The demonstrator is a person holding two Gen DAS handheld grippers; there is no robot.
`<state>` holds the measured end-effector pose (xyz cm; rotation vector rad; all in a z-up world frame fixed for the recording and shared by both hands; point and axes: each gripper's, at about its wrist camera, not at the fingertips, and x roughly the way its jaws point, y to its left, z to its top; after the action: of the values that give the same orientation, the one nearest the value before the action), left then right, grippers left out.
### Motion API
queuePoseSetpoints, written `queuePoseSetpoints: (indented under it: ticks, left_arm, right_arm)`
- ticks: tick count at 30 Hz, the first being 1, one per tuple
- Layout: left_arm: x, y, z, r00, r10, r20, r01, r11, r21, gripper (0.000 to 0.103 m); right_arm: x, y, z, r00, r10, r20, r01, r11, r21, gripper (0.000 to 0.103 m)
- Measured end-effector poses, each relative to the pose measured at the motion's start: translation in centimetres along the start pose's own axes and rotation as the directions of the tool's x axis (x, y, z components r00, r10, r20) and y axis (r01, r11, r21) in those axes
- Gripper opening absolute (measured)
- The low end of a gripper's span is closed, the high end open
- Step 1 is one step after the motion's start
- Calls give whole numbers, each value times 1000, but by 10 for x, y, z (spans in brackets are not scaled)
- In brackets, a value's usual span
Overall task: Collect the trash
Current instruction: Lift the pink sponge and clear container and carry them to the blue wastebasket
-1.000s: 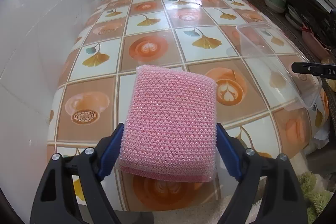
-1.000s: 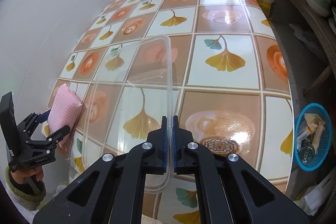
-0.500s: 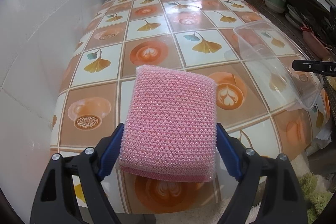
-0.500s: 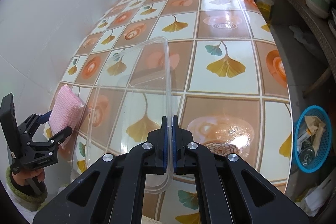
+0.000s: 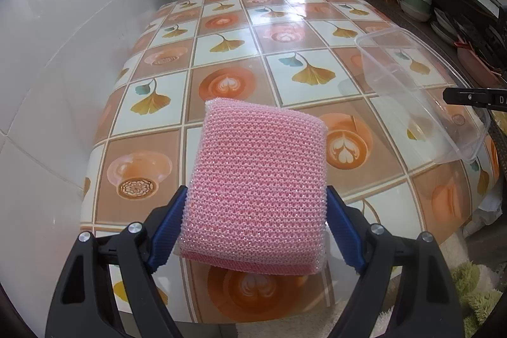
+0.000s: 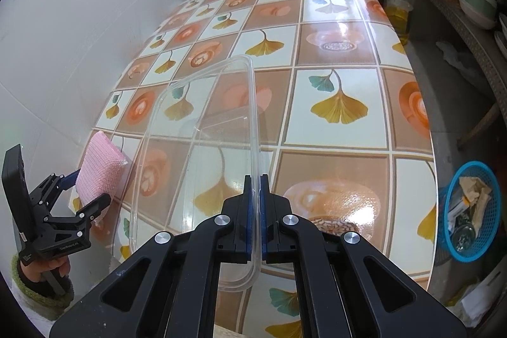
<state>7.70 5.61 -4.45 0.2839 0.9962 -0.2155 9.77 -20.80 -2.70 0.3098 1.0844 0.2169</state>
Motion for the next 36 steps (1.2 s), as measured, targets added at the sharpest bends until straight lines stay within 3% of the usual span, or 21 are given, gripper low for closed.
queuePoseSetpoints:
  ticks: [13, 20, 25, 30, 32, 34, 36]
  left_arm:
    - [-6, -3, 3, 1000, 15, 17, -15, 1000, 6, 81]
    - [-17, -19, 28, 996, -46, 80, 43, 998, 41, 81]
    - [-21, -51, 71, 983, -138, 123, 123, 985, 122, 81]
    - [-28, -113, 116, 952, -270, 147, 228, 941, 248, 81]
    - [-28, -149, 136, 926, -354, 131, 303, 904, 301, 81]
    - [-28, -180, 151, 902, -419, 104, 364, 867, 340, 81]
    - [-25, -221, 167, 867, -495, 47, 444, 814, 375, 81]
  right_arm:
    - [-8, -3, 1, 1000, 10, 26, -10, 1000, 10, 3]
    - [-33, -18, -4, 995, 27, 95, -34, 997, 73, 3]
    - [-62, -48, -23, 984, 25, 177, -56, 984, 170, 3]
    - [-114, -112, -57, 955, -90, 284, -12, 941, 338, 3]
    - [-133, -139, -75, 940, -155, 305, 15, 909, 416, 3]
    - [-153, -172, -102, 921, -233, 312, 43, 857, 513, 3]
    - [-167, -201, -130, 900, -323, 292, 89, 793, 603, 3]
